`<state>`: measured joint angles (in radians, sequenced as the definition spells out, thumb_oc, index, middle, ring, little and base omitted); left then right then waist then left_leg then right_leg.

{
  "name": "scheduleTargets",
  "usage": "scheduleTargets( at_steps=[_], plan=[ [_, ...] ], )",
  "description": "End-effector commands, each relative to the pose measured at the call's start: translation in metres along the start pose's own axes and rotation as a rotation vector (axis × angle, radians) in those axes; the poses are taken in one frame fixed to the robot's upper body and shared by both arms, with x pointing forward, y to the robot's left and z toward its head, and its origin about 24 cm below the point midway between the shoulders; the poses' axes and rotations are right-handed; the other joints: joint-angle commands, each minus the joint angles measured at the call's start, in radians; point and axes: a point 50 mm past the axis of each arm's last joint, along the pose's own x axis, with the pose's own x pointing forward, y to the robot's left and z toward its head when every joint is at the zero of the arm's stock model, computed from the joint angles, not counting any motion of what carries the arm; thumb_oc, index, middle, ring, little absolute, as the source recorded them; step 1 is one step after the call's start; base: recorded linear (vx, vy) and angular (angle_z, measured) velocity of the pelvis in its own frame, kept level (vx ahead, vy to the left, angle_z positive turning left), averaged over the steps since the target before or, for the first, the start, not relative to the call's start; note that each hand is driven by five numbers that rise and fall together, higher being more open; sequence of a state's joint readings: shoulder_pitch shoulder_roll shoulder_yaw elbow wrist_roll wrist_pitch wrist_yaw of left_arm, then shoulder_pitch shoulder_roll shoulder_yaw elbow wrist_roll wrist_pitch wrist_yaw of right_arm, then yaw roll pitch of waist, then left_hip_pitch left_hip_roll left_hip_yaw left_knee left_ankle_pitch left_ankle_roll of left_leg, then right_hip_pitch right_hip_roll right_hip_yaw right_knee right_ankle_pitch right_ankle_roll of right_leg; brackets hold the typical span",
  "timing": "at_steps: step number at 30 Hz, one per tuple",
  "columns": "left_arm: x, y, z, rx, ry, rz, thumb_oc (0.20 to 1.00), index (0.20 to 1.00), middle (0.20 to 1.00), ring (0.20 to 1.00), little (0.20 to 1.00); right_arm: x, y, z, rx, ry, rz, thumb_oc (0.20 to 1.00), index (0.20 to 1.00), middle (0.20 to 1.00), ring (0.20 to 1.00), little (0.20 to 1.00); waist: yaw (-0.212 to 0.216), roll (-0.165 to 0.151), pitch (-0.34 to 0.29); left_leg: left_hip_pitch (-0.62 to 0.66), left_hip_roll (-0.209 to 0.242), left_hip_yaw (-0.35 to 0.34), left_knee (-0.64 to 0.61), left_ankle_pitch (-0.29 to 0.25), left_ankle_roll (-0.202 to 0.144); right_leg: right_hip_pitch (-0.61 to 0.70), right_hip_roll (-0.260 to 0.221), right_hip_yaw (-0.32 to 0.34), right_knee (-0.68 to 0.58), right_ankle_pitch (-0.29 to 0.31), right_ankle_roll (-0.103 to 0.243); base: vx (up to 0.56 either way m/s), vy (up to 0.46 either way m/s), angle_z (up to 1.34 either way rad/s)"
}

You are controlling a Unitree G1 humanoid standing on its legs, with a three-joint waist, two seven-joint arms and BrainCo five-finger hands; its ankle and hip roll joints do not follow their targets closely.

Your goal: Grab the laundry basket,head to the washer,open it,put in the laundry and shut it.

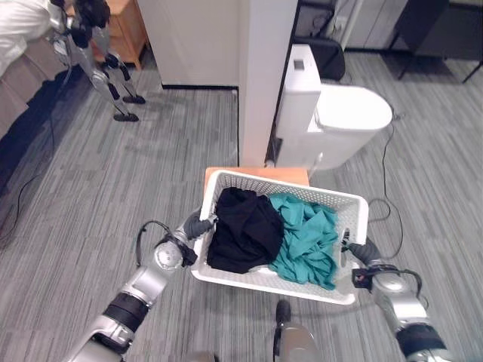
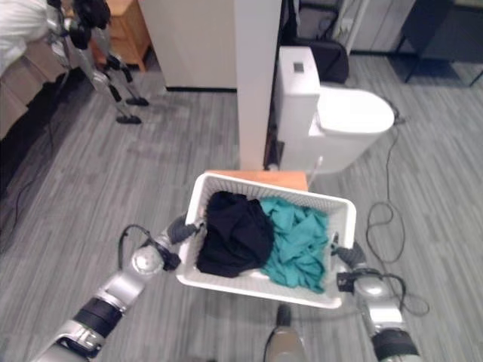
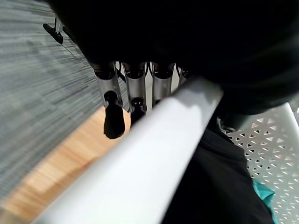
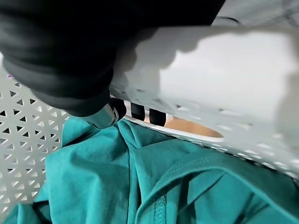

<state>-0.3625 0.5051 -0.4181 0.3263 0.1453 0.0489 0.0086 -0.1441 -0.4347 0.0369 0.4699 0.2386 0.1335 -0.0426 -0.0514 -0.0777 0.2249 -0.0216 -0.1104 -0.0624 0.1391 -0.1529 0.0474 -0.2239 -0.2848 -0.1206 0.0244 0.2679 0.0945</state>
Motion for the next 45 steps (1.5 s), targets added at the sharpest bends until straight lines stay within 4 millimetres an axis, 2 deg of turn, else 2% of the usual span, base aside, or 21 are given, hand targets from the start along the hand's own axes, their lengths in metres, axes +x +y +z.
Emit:
scheduleTargets(
  at_steps=[1,3,7,9,10,12,16,18,23,28,29,30,31,32,33,34,35,38,41,43,45],
  plan=[
    [0.001,0.055,0.014,0.079,-0.065,0.200,0.200,0.200,0.200,0.200,0.200,0.001,-0.042,0.044,-0.034,-0.172,-0.094,0.200,0.200,0.200,0.200,0.200,0.020,0.050,0.013,0.166,0.062,0.042,-0.050,-0.167,0.022,-0.052,0.054,-0.068,0.017,-0.178,0.065,-0.36,0.116,-0.91],
    [0.000,0.058,0.013,0.096,-0.056,0.201,0.200,0.200,0.200,0.200,0.200,0.003,-0.041,0.044,-0.028,-0.168,-0.091,0.200,0.200,0.200,0.200,0.200,0.034,0.059,0.005,0.134,0.065,0.069,-0.056,-0.131,0.046,-0.002,0.064,-0.091,0.219,-0.254,0.034,-0.37,0.092,-0.57],
    [-0.003,0.061,0.007,0.102,-0.033,0.203,0.200,0.200,0.200,0.200,0.200,0.003,-0.043,0.039,-0.032,-0.149,-0.100,0.200,0.200,0.200,0.200,0.200,0.069,0.051,-0.032,0.087,0.063,0.110,-0.050,-0.100,0.066,0.084,0.078,-0.122,0.348,-0.341,0.010,-0.21,0.014,-0.61],
    [-0.010,0.065,-0.003,0.091,-0.004,0.209,0.200,0.200,0.200,0.200,0.200,0.007,-0.040,0.037,-0.041,-0.125,-0.089,0.200,0.200,0.200,0.200,0.200,0.121,0.039,-0.071,0.056,0.077,0.169,-0.057,-0.081,0.067,0.178,0.061,-0.156,0.351,-0.371,0.004,-0.29,-0.145,-0.96],
    [-0.013,0.066,-0.006,0.088,0.002,0.207,0.200,0.200,0.200,0.200,0.200,0.010,-0.038,0.036,-0.044,-0.111,-0.085,0.200,0.200,0.200,0.200,0.200,0.157,0.025,-0.093,0.026,0.090,0.210,-0.059,-0.064,0.059,0.242,0.033,-0.188,0.314,-0.350,0.010,-0.26,-0.183,-1.13],
    [-0.014,0.066,-0.008,0.087,0.007,0.207,0.200,0.200,0.200,0.200,0.200,0.012,-0.037,0.038,-0.049,-0.110,-0.084,0.200,0.200,0.200,0.200,0.200,0.172,0.019,-0.100,0.009,0.096,0.230,-0.059,-0.054,0.056,0.263,0.026,-0.197,0.296,-0.333,0.014,-0.18,-0.157,-1.21],
    [-0.019,0.066,-0.017,0.074,0.026,0.210,0.200,0.200,0.200,0.200,0.200,0.016,-0.037,0.047,-0.063,-0.130,-0.085,0.200,0.200,0.200,0.200,0.200,0.203,-0.006,-0.113,-0.047,0.140,0.303,-0.049,-0.006,0.013,0.331,0.058,-0.211,0.122,-0.347,0.027,-0.23,-0.259,-0.57],
    [-0.020,0.066,-0.020,0.066,0.035,0.211,0.200,0.200,0.200,0.200,0.200,0.017,-0.037,0.049,-0.065,-0.133,-0.088,0.200,0.200,0.200,0.200,0.200,0.206,-0.006,-0.116,-0.045,0.158,0.303,-0.049,-0.014,-0.006,0.353,0.071,-0.210,0.086,-0.366,0.029,-0.15,-0.316,-0.61],
    [-0.022,0.063,-0.028,0.034,0.062,0.204,0.200,0.200,0.200,0.200,0.200,0.014,-0.042,0.053,-0.076,-0.153,-0.099,0.200,0.200,0.200,0.200,0.200,0.184,-0.012,-0.079,-0.084,0.283,0.319,-0.030,0.096,-0.087,0.376,0.189,-0.183,-0.003,-0.449,-0.038,-0.17,-0.370,-0.26],
    [-0.013,0.057,-0.027,0.002,0.074,0.171,0.200,0.200,0.200,0.200,0.200,0.010,-0.046,0.050,-0.055,-0.156,-0.100,0.200,0.200,0.200,0.200,0.200,0.149,-0.010,-0.047,-0.094,0.337,0.266,-0.009,0.122,-0.104,0.396,0.257,-0.142,-0.048,-0.455,-0.080,-0.12,-0.274,-0.06],
    [-0.007,0.055,-0.023,-0.022,0.068,0.167,0.200,0.200,0.200,0.200,0.200,0.008,-0.049,0.051,-0.056,-0.168,-0.096,0.200,0.200,0.200,0.200,0.200,0.149,-0.016,-0.015,-0.135,0.319,0.186,0.048,0.137,-0.082,0.389,0.271,-0.118,-0.050,-0.436,-0.107,-0.15,-0.242,-0.04],
    [-0.006,0.055,-0.022,-0.022,0.067,0.167,0.200,0.200,0.200,0.200,0.200,0.008,-0.049,0.052,-0.056,-0.168,-0.097,0.200,0.200,0.200,0.200,0.200,0.147,-0.015,-0.015,-0.139,0.319,0.182,0.052,0.137,-0.082,0.389,0.272,-0.121,-0.050,-0.436,-0.107,-0.13,-0.214,-0.06],
    [-0.003,0.056,-0.021,-0.032,0.067,0.173,0.200,0.200,0.200,0.200,0.200,0.007,-0.049,0.054,-0.055,-0.178,-0.091,0.200,0.200,0.200,0.200,0.200,0.149,-0.017,-0.003,-0.161,0.272,0.122,0.073,0.123,-0.070,0.389,0.276,-0.115,-0.052,-0.433,-0.111,0.00,-0.130,-0.02],
    [-0.001,0.058,-0.019,-0.030,0.063,0.180,0.200,0.200,0.200,0.200,0.200,0.007,-0.045,0.057,-0.054,-0.189,-0.070,0.200,0.200,0.200,0.200,0.200,0.161,-0.016,0.004,-0.199,0.172,0.054,0.080,0.106,-0.058,0.393,0.290,-0.103,-0.056,-0.432,-0.112,0.00,-0.150,0.08],
    [0.002,0.057,-0.017,-0.029,0.059,0.175,0.200,0.200,0.200,0.200,0.200,0.008,-0.042,0.058,-0.049,-0.190,-0.059,0.200,0.200,0.200,0.200,0.200,0.169,-0.013,0.009,-0.229,0.122,0.039,0.083,0.102,-0.053,0.392,0.295,-0.097,-0.051,-0.431,-0.113,0.01,-0.086,0.10],
    [0.002,0.057,-0.016,-0.029,0.058,0.175,0.200,0.200,0.200,0.200,0.200,0.008,-0.042,0.058,-0.049,-0.191,-0.060,0.200,0.200,0.200,0.200,0.200,0.168,-0.013,0.007,-0.233,0.121,0.038,0.082,0.106,-0.053,0.387,0.295,-0.098,-0.050,-0.429,-0.113,0.06,-0.055,-0.13],
    [0.005,0.055,-0.014,-0.024,0.056,0.165,0.200,0.200,0.200,0.200,0.200,0.009,-0.037,0.057,-0.039,-0.190,-0.044,0.200,0.200,0.200,0.200,0.200,0.170,-0.006,0.002,-0.265,0.081,0.046,0.056,0.128,-0.046,0.389,0.317,-0.083,-0.055,-0.429,-0.113,0.06,-0.032,-0.41],
    [0.009,0.050,-0.013,-0.018,0.059,0.146,0.200,0.200,0.200,0.200,0.200,0.012,-0.029,0.057,-0.028,-0.190,-0.030,0.200,0.200,0.200,0.200,0.200,0.184,-0.001,-0.005,-0.318,0.039,0.097,0.027,0.148,-0.040,0.405,0.340,-0.051,-0.071,-0.425,-0.102,0.13,-0.022,-0.50],
    [0.008,0.050,-0.014,-0.015,0.066,0.144,0.200,0.200,0.200,0.200,0.200,0.016,-0.018,0.058,-0.017,-0.186,-0.001,0.200,0.200,0.200,0.200,0.200,0.209,-0.004,-0.019,-0.335,0.036,0.127,0.061,0.145,-0.033,0.421,0.350,-0.007,-0.083,-0.425,-0.098,0.22,0.026,-0.80],
    [0.004,0.048,-0.023,-0.027,0.097,0.147,0.200,0.200,0.200,0.200,0.200,0.019,0.000,0.057,-0.021,-0.178,0.046,0.200,0.200,0.200,0.200,0.200,0.248,-0.008,-0.032,-0.313,0.004,0.056,0.065,0.143,-0.013,0.439,0.349,0.047,-0.045,-0.445,-0.103,0.40,0.069,-0.68],
    [0.003,0.050,-0.026,-0.022,0.109,0.148,0.200,0.200,0.200,0.200,0.200,0.019,0.009,0.050,-0.001,-0.153,0.076,0.200,0.200,0.200,0.200,0.200,0.248,-0.022,-0.052,-0.272,-0.005,0.052,0.050,0.142,0.008,0.437,0.342,0.060,0.008,-0.456,-0.099,0.42,0.079,-0.60]
  ],
)
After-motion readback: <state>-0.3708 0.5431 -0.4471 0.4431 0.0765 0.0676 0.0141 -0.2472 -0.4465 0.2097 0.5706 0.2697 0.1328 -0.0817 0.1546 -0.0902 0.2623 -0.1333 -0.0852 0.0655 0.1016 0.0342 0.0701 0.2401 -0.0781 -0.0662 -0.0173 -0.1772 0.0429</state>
